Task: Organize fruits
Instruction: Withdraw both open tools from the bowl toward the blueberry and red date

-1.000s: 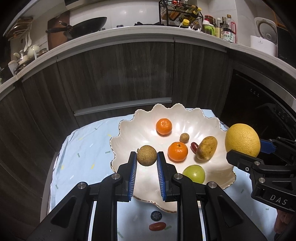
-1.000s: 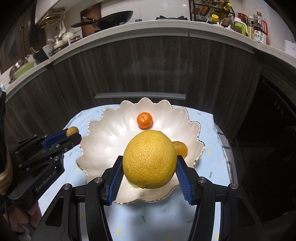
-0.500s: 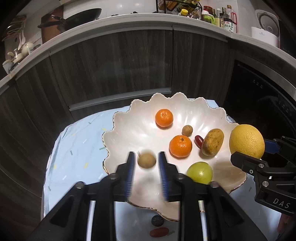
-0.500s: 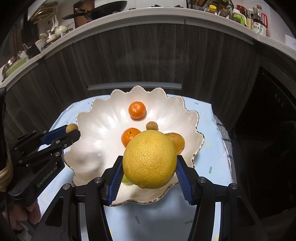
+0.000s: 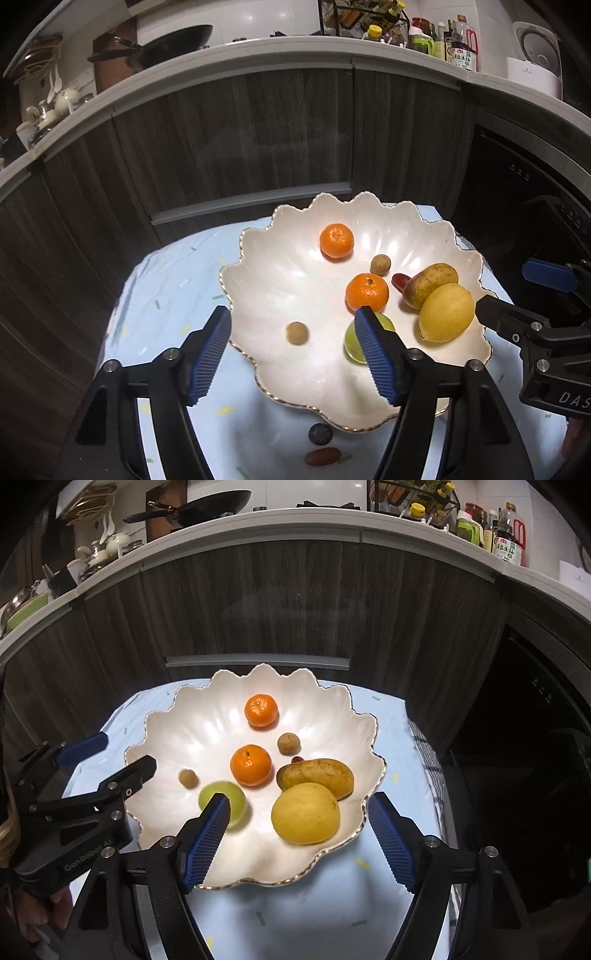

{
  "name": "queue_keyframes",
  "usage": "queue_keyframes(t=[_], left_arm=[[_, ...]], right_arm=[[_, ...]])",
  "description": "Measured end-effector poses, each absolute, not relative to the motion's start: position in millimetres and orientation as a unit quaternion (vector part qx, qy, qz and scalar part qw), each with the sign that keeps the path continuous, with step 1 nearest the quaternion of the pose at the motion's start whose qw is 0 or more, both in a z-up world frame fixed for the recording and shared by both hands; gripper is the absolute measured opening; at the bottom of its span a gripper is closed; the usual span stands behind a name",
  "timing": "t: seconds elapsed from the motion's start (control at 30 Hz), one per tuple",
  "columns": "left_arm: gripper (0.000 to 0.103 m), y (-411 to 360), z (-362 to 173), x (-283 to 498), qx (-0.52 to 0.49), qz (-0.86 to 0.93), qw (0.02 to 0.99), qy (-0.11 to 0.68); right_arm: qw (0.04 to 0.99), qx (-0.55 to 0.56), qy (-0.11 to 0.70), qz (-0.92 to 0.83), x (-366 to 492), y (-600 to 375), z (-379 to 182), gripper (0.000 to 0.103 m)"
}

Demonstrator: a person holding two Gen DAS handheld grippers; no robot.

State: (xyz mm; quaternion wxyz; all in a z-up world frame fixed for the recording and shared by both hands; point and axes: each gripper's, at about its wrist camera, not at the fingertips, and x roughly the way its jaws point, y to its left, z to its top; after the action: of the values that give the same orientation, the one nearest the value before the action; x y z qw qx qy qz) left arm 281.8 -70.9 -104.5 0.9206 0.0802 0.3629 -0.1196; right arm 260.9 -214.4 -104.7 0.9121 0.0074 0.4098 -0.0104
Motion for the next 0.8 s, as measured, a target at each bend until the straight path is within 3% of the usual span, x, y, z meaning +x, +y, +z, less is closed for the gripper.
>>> queue_keyframes(t=[0.8], left_arm=[[0.076, -37.2, -64.8, 230.0, 0.079, -0.096, 0.935, 0.332]], right_arm=[[0.924, 0.009, 0.381, -0.015, 211.6, -191.1, -73.0, 0.078]])
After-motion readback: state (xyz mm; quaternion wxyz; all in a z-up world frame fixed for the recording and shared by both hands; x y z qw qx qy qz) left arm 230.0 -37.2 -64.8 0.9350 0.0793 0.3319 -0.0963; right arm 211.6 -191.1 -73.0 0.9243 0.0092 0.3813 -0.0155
